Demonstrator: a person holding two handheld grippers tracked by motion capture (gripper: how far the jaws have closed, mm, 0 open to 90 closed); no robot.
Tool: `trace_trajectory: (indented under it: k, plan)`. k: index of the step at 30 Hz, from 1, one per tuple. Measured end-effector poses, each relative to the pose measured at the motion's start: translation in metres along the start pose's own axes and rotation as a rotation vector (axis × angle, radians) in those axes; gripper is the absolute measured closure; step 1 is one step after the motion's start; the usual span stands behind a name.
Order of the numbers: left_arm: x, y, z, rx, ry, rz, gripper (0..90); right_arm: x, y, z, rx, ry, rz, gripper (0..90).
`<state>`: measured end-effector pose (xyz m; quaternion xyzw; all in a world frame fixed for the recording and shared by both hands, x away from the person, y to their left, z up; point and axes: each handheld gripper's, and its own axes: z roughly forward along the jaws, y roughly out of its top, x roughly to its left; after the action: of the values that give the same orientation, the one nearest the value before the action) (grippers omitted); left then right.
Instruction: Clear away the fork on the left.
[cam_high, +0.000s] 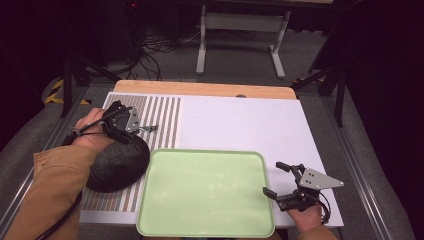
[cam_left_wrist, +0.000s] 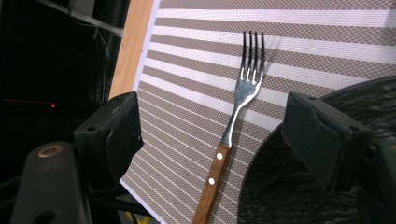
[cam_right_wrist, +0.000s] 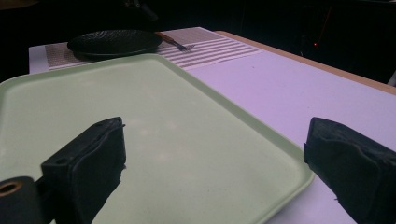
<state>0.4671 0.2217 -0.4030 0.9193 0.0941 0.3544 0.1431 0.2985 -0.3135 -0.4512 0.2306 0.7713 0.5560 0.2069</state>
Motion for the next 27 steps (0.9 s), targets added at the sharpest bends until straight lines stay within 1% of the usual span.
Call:
trace_trajectory:
  k: [4, 5, 7, 9, 12, 18, 21, 22, 24, 25, 26, 27]
  plan:
    - [0.004, -0.001, 0.006, 0.006, -0.003, -0.011, 22.1, 0.002, 0.000, -0.001, 0.006, -0.006, -0.001, 6.2]
    - [0.005, -0.001, 0.008, 0.016, -0.002, -0.003, 22.7, 0.002, 0.000, -0.001, 0.005, -0.006, -0.001, 6.1]
    - [0.007, -0.001, 0.009, 0.025, -0.004, -0.003, 24.4, 0.002, -0.001, -0.002, 0.003, -0.008, 0.000, 6.1]
    - [0.009, -0.002, 0.011, 0.029, -0.009, -0.019, 25.1, 0.002, -0.001, -0.003, 0.004, -0.011, -0.001, 6.1]
    - [0.012, -0.004, 0.015, 0.040, -0.015, -0.024, 25.2, 0.002, -0.002, -0.005, 0.005, -0.014, 0.001, 6.1]
    - [0.014, -0.005, 0.021, 0.035, -0.022, -0.021, 25.2, 0.002, -0.003, -0.006, 0.007, -0.016, 0.002, 6.1]
    - [0.016, -0.005, 0.025, 0.041, -0.038, -0.021, 26.4, 0.003, -0.003, -0.006, 0.006, -0.015, 0.002, 6.1]
    - [0.017, -0.006, 0.028, 0.043, -0.055, -0.029, 26.6, 0.003, -0.003, -0.006, 0.006, -0.015, 0.001, 6.1]
    - [0.017, -0.005, 0.031, 0.048, -0.071, -0.026, 26.8, 0.003, -0.003, -0.006, 0.006, -0.014, 0.001, 6.1]
    - [0.017, -0.005, 0.031, 0.048, -0.071, -0.026, 26.8, 0.003, -0.003, -0.006, 0.008, -0.014, 0.001, 6.1]
    - [0.019, -0.004, 0.035, 0.060, -0.094, -0.030, 26.8, 0.003, -0.003, -0.006, 0.008, -0.013, 0.000, 6.1]
    - [0.019, -0.004, 0.036, 0.061, -0.098, -0.033, 26.8, 0.003, -0.003, -0.006, 0.008, -0.012, 0.000, 6.1]
